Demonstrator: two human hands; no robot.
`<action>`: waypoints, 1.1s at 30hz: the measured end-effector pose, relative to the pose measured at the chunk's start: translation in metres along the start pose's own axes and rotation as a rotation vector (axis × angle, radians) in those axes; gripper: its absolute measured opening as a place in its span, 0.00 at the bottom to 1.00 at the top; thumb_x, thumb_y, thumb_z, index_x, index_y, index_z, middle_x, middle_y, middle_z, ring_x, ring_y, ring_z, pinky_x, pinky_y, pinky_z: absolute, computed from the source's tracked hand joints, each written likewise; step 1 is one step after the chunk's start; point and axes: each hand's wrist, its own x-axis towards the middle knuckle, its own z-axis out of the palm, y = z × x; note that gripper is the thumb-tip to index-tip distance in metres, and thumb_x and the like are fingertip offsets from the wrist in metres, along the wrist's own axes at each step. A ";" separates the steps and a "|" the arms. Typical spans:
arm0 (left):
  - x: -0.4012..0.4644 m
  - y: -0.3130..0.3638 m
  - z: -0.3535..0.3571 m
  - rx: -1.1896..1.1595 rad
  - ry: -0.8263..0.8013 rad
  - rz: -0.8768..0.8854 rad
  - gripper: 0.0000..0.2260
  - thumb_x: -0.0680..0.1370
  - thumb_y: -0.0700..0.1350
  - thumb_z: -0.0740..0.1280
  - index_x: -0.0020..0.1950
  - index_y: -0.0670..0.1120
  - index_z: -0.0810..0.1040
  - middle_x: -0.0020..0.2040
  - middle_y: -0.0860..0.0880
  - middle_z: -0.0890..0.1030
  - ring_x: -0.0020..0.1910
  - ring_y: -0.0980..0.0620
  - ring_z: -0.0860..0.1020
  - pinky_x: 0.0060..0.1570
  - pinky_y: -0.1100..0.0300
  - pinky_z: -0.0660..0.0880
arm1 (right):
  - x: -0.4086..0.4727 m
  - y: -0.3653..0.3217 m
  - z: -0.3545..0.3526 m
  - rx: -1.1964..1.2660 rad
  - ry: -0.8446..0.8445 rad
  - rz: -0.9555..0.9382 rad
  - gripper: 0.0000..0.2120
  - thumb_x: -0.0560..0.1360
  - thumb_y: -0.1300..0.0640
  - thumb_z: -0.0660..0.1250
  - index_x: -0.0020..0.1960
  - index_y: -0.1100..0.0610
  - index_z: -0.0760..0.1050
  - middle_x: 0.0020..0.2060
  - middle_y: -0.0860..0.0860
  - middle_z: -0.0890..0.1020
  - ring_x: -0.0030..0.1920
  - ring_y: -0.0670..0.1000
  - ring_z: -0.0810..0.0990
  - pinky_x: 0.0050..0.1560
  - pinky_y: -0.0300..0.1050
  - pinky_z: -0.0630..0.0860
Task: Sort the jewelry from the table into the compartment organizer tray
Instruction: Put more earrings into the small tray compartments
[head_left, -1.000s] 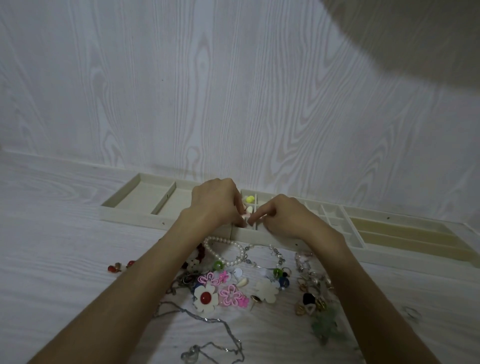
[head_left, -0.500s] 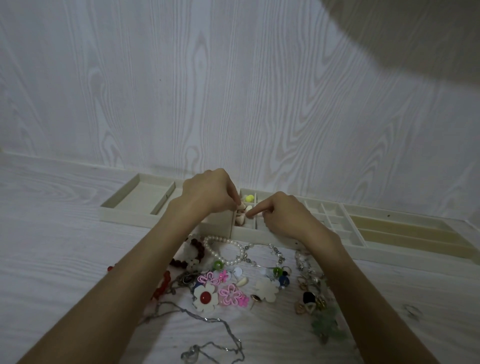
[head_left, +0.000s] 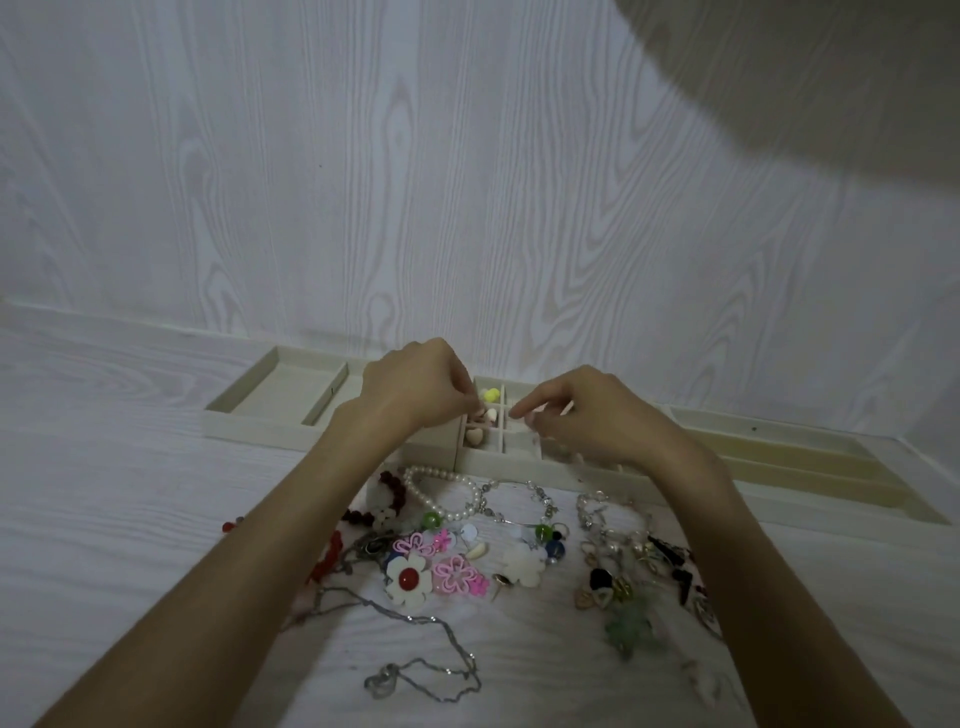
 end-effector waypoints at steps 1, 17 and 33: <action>-0.006 -0.001 -0.004 -0.015 0.031 0.013 0.08 0.74 0.55 0.69 0.47 0.54 0.83 0.48 0.56 0.83 0.45 0.54 0.79 0.37 0.63 0.68 | -0.008 0.000 -0.002 -0.020 -0.015 -0.017 0.09 0.76 0.55 0.66 0.51 0.45 0.82 0.43 0.49 0.82 0.39 0.46 0.79 0.42 0.41 0.74; -0.093 -0.035 -0.002 -0.405 -0.131 0.250 0.04 0.72 0.53 0.71 0.46 0.57 0.84 0.38 0.62 0.82 0.37 0.64 0.78 0.41 0.66 0.74 | -0.085 0.011 0.048 0.102 0.100 -0.217 0.10 0.76 0.53 0.66 0.54 0.42 0.80 0.45 0.31 0.77 0.49 0.31 0.72 0.48 0.25 0.66; -0.095 -0.044 0.005 -0.134 -0.328 0.291 0.09 0.71 0.43 0.71 0.42 0.58 0.85 0.38 0.67 0.81 0.43 0.66 0.78 0.47 0.62 0.77 | -0.078 0.003 0.080 -0.080 0.140 -0.215 0.11 0.76 0.51 0.65 0.58 0.45 0.79 0.52 0.42 0.81 0.53 0.42 0.72 0.54 0.42 0.71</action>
